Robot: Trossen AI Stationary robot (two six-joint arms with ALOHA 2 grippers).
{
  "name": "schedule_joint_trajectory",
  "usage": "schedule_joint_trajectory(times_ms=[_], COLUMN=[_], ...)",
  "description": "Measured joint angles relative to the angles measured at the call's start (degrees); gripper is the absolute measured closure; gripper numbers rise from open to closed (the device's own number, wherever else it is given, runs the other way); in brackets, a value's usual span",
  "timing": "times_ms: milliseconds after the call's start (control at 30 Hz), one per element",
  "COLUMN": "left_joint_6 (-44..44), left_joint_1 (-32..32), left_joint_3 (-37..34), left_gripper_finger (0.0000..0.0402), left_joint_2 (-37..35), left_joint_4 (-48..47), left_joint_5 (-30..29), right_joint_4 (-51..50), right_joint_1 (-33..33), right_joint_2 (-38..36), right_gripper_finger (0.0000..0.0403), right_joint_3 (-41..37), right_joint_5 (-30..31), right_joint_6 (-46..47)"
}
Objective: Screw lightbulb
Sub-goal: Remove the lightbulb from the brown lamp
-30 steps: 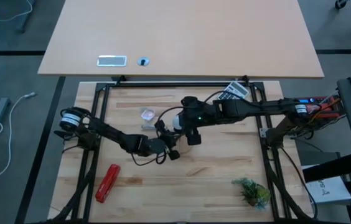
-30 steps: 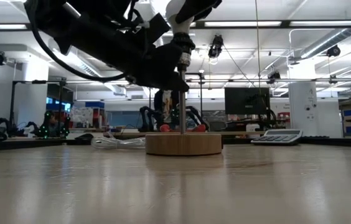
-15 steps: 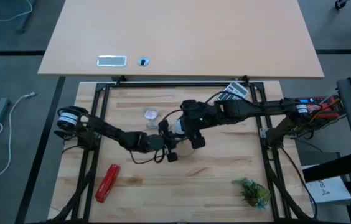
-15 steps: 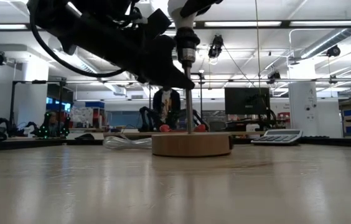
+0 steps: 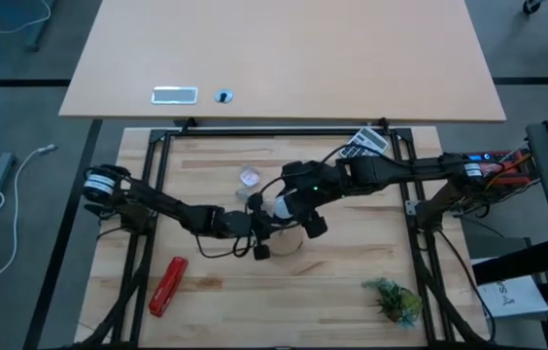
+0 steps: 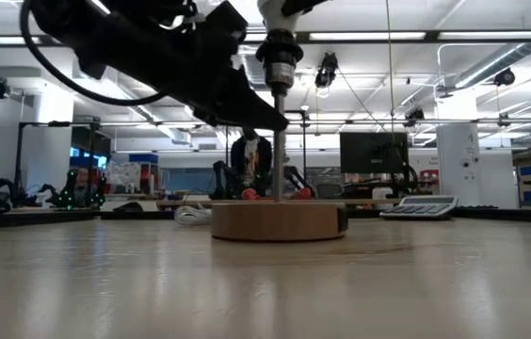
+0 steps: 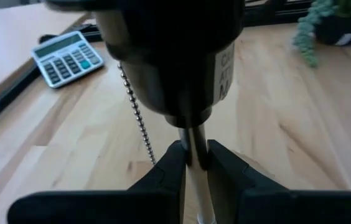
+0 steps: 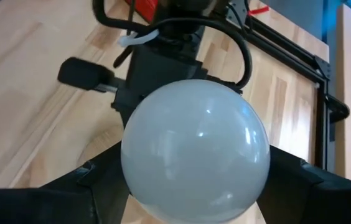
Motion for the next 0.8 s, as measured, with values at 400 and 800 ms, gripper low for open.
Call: schedule_joint_trajectory(times_ms=[400, 800], left_joint_6=[-1.61, -2.89], left_joint_1=[-0.77, -1.22], left_joint_3=[-1.44, -1.85], left_gripper_finger=[0.0367, 0.0368], left_joint_2=[-3.13, -3.33], left_joint_4=[-1.32, -3.11], left_joint_5=[2.59, -2.10], right_joint_4=[1.51, 0.82], right_joint_1=[0.48, 0.35], right_joint_2=[-0.22, -0.93], right_gripper_finger=[0.0121, 0.0097], right_joint_3=[-0.07, -0.17], right_joint_5=[-3.02, 2.55], right_joint_6=[-1.59, 2.88])
